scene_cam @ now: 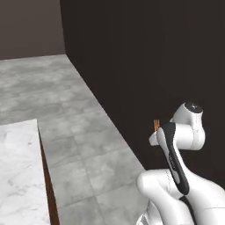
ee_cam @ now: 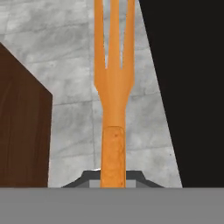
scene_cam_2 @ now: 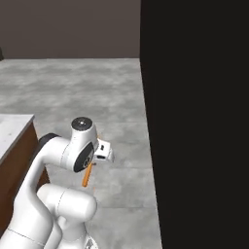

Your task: Take the fork and place it on the left side of the plate. Then take the spoon and place it on the right side of the plate. Make sure they're directly next to the plate.

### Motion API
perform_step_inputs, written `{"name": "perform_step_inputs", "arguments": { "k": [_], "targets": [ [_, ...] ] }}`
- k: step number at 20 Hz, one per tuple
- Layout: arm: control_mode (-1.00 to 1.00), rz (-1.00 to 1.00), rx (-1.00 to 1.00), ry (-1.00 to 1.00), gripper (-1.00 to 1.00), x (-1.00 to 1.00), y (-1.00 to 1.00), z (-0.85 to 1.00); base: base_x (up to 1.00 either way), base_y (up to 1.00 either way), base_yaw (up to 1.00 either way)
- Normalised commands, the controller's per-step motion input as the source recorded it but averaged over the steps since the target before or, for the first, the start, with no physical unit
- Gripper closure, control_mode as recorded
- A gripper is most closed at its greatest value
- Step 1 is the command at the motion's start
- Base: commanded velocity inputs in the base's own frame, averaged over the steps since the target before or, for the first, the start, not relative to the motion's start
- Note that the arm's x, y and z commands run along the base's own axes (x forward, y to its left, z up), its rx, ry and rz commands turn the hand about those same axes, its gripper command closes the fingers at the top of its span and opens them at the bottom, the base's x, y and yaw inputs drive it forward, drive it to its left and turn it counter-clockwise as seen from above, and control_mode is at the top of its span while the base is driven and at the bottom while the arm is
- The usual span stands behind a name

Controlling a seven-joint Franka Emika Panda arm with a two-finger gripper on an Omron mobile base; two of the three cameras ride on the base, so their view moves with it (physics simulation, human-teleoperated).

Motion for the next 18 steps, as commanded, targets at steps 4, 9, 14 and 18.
{"name": "perform_step_inputs", "arguments": {
  "k": [4,9,14,18],
  "targets": [
    [1.00,0.00,0.00,0.00,1.00,0.00,0.00,0.00,1.00,0.00,0.39],
    [1.00,0.00,0.00,0.00,1.00,0.00,0.00,0.00,1.00,0.00,0.40],
    [1.00,0.00,0.00,0.00,1.00,0.00,0.00,0.00,1.00,0.00,0.41],
    [1.00,0.00,0.00,0.00,1.00,0.00,0.00,0.00,1.00,0.00,0.44]
  ]
}}
